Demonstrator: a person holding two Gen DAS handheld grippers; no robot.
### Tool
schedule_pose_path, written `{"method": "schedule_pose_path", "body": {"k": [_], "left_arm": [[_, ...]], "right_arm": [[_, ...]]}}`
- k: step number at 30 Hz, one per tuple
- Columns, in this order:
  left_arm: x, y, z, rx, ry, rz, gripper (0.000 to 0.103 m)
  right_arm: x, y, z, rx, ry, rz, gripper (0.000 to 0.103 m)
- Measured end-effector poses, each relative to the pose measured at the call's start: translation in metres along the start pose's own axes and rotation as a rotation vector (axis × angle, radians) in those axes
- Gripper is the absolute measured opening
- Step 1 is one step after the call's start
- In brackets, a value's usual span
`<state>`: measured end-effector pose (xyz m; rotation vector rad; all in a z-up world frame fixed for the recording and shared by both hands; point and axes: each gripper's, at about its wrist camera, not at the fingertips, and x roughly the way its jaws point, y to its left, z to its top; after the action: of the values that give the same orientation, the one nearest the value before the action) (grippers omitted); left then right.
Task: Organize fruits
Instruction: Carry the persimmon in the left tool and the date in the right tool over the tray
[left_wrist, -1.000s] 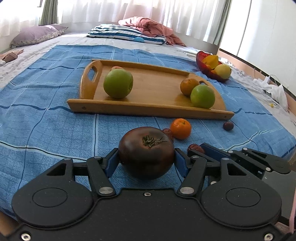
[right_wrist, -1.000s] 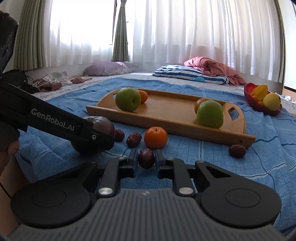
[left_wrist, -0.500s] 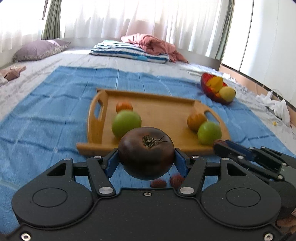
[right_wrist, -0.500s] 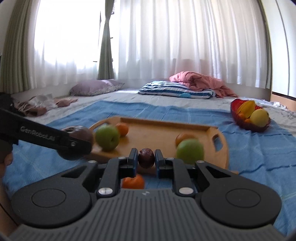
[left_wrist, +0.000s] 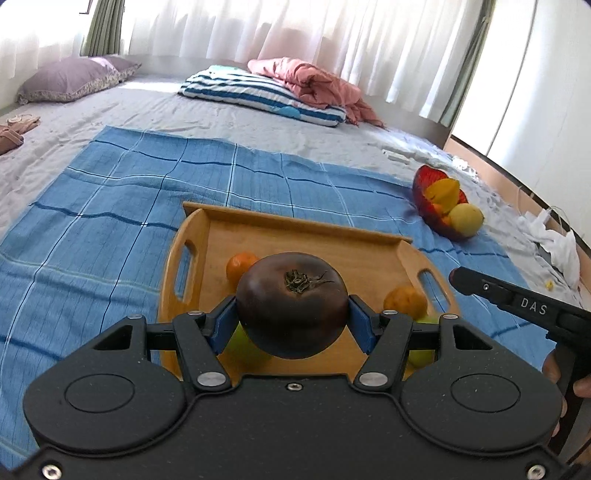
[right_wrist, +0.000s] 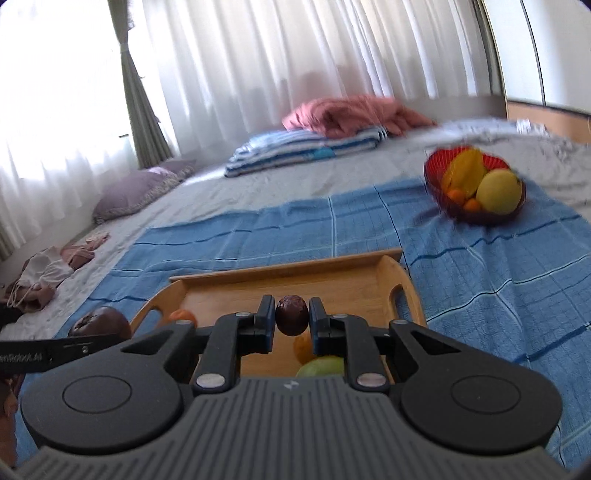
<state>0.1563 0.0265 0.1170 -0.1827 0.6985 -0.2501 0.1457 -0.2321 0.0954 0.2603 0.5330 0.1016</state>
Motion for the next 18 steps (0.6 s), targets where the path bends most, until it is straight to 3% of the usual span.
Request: {"method": "schedule_pose_path", "body": {"k": [6,18], "left_arm": [[0.042,0.002,0.031,-0.001,0.032,0.046,0.06],[0.133,0.015,0.064,-0.023,0.128,0.129,0.06]], "right_arm": [[0.044,-0.02,0.022,0.088,0.097,-0.015,0.022],[0.108,-0.036,0.026,0.095,0.214,-0.078,0.022]]}}
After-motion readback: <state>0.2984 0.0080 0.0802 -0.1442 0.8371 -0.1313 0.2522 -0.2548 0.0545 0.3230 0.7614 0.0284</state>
